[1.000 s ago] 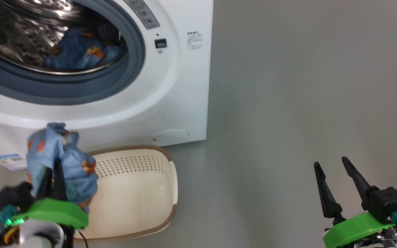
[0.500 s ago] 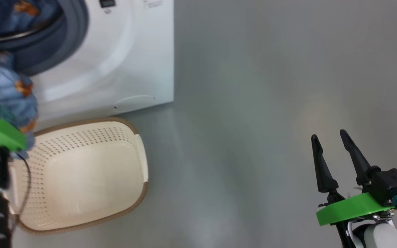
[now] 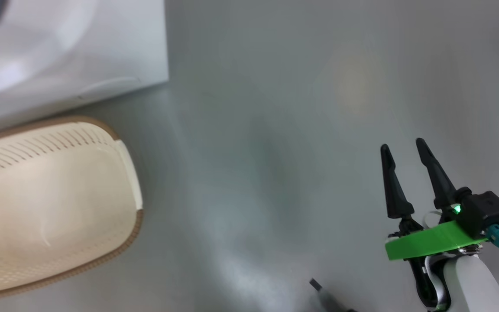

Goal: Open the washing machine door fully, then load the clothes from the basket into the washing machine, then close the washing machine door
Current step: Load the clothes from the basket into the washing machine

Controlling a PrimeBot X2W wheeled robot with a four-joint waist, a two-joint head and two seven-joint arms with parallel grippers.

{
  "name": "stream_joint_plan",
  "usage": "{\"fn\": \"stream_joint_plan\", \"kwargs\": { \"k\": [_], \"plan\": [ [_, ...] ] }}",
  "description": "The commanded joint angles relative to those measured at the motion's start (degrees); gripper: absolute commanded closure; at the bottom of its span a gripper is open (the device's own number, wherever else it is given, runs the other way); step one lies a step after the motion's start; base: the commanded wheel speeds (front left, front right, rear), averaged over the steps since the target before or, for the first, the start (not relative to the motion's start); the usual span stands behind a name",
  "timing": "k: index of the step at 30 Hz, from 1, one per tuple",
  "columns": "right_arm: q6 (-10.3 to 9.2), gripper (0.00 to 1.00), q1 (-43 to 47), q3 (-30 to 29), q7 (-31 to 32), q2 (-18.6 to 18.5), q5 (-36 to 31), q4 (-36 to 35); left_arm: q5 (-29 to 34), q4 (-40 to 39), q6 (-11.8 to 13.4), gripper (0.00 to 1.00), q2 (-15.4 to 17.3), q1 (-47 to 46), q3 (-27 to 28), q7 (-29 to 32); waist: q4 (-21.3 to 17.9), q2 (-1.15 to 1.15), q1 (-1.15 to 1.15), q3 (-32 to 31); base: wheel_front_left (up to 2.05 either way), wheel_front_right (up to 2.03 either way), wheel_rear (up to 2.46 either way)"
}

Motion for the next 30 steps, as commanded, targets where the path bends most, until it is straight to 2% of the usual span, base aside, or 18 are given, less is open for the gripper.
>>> {"fn": "stream_joint_plan", "kwargs": {
  "k": [1, 9, 15, 19, 22, 25, 26, 27, 30],
  "plan": [
    [0.41, 0.0, -0.65, 1.64, -0.78, -0.48, 1.03, -0.71, 0.38, -1.14, -0.41, 1.0, 4.13, -2.56, 0.8, 0.87, -2.59, 0.0, -0.01, 4.92, 0.0, 0.0, 0.0],
    [0.41, 0.0, -3.59, 3.92, -1.46, -0.47, 3.11, 1.14, 1.75, -1.54, -1.0, 1.0, 8.47, -13.07, -0.73, 4.29, -4.05, 0.0, -0.01, 9.89, 0.0, 0.0, 0.0],
    [0.41, 0.0, -4.51, 4.26, -1.52, -0.47, 4.37, 1.09, 1.95, -2.19, -1.57, 1.0, 10.82, -17.6, -0.21, 0.83, -5.33, 0.0, -0.01, 11.53, 0.0, 0.0, 0.0],
    [0.41, 0.0, -4.42, 3.98, -1.53, -0.47, 4.77, 0.78, 2.98, -2.01, -2.12, 1.0, 12.44, -20.69, -0.58, -3.73, -5.81, 0.0, -0.01, 12.05, 0.0, 0.0, 0.0],
    [0.41, 0.0, -4.43, 3.7, -1.54, -0.47, 4.84, 0.61, 3.85, -0.87, -2.35, 1.0, 12.66, -23.26, -1.51, -7.36, -5.8, 0.0, -0.01, 12.3, 0.0, 0.0, 0.0],
    [0.41, 0.0, -4.69, 3.58, -1.54, -0.47, 4.85, 0.55, 4.17, 1.73, -1.65, 1.0, 12.39, -24.33, -2.09, -6.8, -5.6, 0.0, -0.01, 12.42, 0.0, 0.0, 0.0],
    [0.41, 0.0, -4.75, 3.28, -1.54, -0.47, 4.83, 0.38, 4.15, 2.68, -1.3, 0.55, 12.06, -24.74, -2.33, -5.91, -5.24, 0.0, -0.01, 12.71, 0.0, 0.0, 0.0],
    [0.41, 0.0, -4.89, 3.15, -1.54, -0.47, 4.88, 0.24, 4.15, 3.41, -1.06, 0.0, 11.83, -25.08, -2.5, -5.53, -5.1, 0.0, -0.01, 12.81, 0.0, 0.0, 0.0],
    [0.41, 0.0, -5.05, 2.86, -1.54, -0.47, 4.91, 0.24, 3.69, 5.72, -0.49, 0.0, 11.08, -25.38, -2.68, -4.28, -4.68, 0.0, -0.01, 12.63, 0.0, 0.0, 0.0]
  ]
}}
